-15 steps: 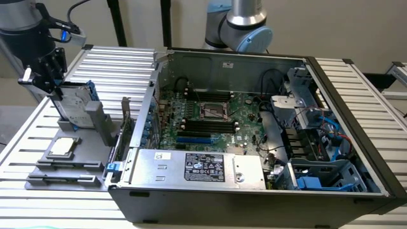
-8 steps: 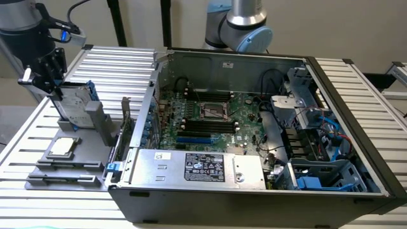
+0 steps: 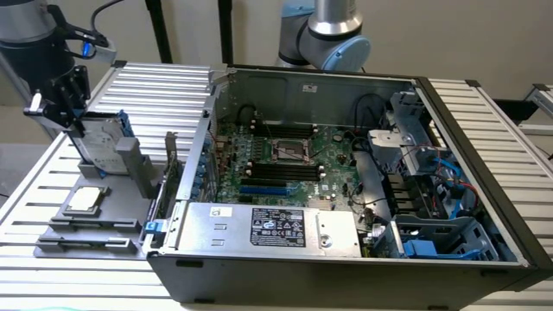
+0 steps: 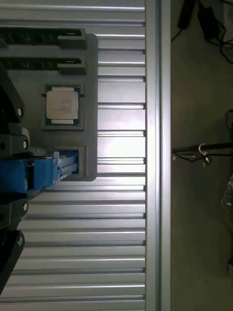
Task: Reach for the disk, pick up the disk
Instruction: 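Pick up the disk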
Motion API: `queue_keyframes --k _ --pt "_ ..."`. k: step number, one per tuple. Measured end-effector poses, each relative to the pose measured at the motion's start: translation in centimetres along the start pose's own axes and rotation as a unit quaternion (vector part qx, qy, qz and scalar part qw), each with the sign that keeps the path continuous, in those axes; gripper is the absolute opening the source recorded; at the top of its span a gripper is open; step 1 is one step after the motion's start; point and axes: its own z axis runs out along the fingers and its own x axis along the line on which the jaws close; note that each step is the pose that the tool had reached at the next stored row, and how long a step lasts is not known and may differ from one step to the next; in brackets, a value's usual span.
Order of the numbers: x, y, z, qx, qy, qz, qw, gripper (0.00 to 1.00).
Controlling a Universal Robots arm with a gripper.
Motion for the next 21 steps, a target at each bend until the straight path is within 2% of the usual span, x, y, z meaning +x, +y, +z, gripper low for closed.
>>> queue_keyframes --k 21 --pt "0.38 0.02 0.0 0.0 0.0 0.0 1.0 0.33"
